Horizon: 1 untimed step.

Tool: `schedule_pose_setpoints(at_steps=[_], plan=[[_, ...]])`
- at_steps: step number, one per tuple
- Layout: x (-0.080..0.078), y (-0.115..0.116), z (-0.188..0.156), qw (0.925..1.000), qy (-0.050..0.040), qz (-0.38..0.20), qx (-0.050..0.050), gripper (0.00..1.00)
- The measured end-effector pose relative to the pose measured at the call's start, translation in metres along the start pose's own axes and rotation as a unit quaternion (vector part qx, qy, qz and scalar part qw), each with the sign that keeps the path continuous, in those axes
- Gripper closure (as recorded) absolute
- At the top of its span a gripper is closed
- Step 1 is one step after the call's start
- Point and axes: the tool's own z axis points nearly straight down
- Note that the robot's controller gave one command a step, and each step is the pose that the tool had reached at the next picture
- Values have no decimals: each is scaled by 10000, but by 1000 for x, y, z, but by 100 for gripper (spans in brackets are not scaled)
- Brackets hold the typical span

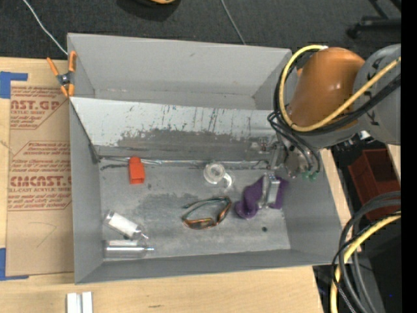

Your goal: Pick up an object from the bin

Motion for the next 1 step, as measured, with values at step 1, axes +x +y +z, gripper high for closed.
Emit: schedule_pose_setpoints(at_steps=[1], plan=[[-2,0,-5,10000,-40,-7,3,0]])
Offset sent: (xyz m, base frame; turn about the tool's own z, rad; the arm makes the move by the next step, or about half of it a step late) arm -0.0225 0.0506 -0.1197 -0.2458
